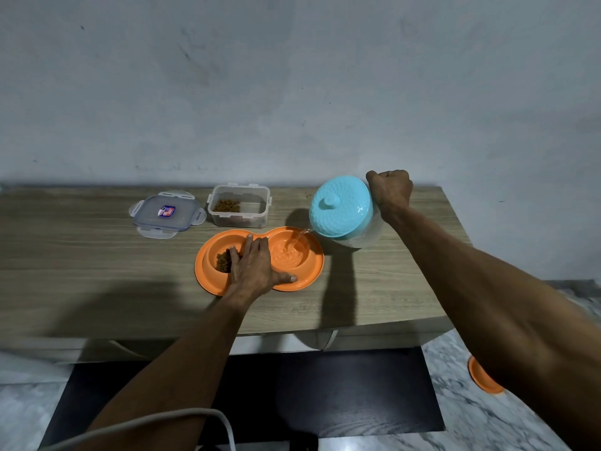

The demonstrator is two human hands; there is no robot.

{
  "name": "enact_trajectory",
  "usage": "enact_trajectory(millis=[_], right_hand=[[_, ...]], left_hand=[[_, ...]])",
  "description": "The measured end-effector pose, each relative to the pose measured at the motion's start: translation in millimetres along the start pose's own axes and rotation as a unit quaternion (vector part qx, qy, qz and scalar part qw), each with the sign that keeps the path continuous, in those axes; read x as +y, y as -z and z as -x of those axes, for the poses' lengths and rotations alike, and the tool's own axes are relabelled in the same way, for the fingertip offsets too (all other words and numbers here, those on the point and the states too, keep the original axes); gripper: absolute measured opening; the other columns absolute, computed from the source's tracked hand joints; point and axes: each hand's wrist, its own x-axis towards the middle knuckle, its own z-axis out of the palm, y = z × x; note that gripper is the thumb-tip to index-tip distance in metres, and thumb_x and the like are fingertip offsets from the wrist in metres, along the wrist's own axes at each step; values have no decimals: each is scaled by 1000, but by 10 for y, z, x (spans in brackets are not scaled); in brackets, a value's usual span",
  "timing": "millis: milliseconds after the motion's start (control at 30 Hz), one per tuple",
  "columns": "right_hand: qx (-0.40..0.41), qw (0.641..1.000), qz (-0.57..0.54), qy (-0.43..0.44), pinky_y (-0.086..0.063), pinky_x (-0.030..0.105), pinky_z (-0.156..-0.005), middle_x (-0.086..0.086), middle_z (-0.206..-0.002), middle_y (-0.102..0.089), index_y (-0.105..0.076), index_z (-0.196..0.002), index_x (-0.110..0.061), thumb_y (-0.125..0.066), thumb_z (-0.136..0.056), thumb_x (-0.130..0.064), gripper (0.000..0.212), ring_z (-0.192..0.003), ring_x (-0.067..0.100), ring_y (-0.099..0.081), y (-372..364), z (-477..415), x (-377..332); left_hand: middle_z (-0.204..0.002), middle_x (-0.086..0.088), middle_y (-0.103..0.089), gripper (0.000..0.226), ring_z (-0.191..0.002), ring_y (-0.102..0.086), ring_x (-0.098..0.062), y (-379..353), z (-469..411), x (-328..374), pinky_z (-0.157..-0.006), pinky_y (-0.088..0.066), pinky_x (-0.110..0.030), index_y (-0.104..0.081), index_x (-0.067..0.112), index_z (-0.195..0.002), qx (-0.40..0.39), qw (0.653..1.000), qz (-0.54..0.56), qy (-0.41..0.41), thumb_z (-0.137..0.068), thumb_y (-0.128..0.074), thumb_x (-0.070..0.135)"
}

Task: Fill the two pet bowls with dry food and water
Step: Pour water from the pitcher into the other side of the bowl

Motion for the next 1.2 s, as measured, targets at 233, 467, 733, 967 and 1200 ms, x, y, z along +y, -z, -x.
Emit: enact_trajectory(millis=[233, 467, 733, 967, 1200], right_hand=[[-8, 1000, -3, 0, -38, 32, -64, 0, -46, -36, -37, -45, -12, -59, -75, -17, 37, -61, 22, -37, -10, -21, -29], [-20, 1000, -7, -4, -35, 32, -62, 0, -48, -34, -34, -46, -13, -59, -75, -15, 39, -55, 18, -30, -47, -15, -63], [-39, 999, -15, -3, -36, 34, -62, 1, -49, -34, -34, -47, -13, -59, -73, -17, 37, -61, 20, -33, -110, -13, -60], [-48, 998, -41, -27, -36, 34, -62, -1, -49, -36, -35, -48, -14, -59, -74, -16, 36, -57, 18, -34, -151, -36, -18], [-67, 988, -106, -86, -31, 34, -56, 2, -56, -38, -37, -54, -13, -60, -67, -15, 26, -62, 18, -34, -192, -58, 48]], left_hand=[[-159, -9, -27, 117, -152, -8, -27, 3, 6, 18, -119, -5, -60, -24, 11, -151, -1, 1000, -7, 4, -63, -72, 71], [-159, -9, -27, 118, -152, -8, -27, 6, 2, 25, -119, -5, -59, -24, 11, -151, 1, 1000, -11, 6, -63, -72, 72], [-161, -9, -24, 119, -152, -7, -27, 1, 2, 24, -119, -4, -59, -21, 11, -152, -2, 1000, -18, 4, -64, -71, 73], [-161, -9, -24, 119, -153, -6, -27, -8, -4, 8, -119, -2, -59, -20, 11, -153, -3, 1000, -13, 1, -64, -70, 73], [-160, -8, -26, 116, -153, -6, -26, -8, 10, 5, -118, -2, -59, -22, 12, -152, 1, 1000, -9, -1, -64, -71, 72]])
